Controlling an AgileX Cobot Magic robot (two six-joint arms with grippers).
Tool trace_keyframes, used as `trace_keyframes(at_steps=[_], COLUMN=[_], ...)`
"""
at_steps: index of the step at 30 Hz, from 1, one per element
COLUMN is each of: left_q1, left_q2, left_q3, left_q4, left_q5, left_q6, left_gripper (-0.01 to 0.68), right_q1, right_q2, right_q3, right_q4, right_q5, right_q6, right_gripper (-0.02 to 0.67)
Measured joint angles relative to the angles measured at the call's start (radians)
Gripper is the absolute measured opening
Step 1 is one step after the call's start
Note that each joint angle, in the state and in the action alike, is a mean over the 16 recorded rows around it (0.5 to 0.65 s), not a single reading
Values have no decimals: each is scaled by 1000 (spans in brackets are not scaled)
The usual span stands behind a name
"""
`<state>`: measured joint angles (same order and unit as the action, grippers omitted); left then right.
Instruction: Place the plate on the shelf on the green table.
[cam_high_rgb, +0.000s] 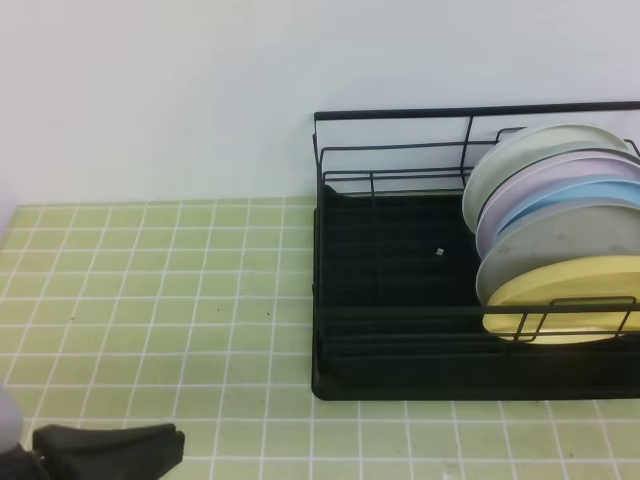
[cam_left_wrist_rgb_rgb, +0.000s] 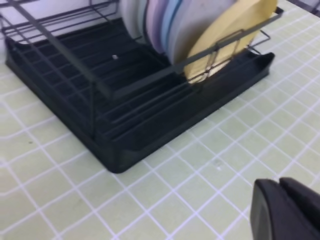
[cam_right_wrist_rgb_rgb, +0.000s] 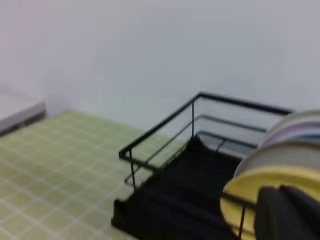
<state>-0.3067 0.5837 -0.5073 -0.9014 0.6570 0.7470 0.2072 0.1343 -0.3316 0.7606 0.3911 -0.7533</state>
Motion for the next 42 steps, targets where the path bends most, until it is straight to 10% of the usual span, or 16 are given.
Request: trace_keyframes(at_steps=[27, 42], left_q1=[0, 2], left_q2=[-12, -142], left_q3=[17, 85], left_q4=[-17, 709], left_q5=[-68, -249], left_q6=[-26, -812], left_gripper=[-1, -2], right_q1=[0, 0], right_q2=[-17, -17], right_q3=[105, 105], right_q4=[-1, -1], right_q5=[38, 39], right_q6=[0, 0], right_gripper=[-2, -2])
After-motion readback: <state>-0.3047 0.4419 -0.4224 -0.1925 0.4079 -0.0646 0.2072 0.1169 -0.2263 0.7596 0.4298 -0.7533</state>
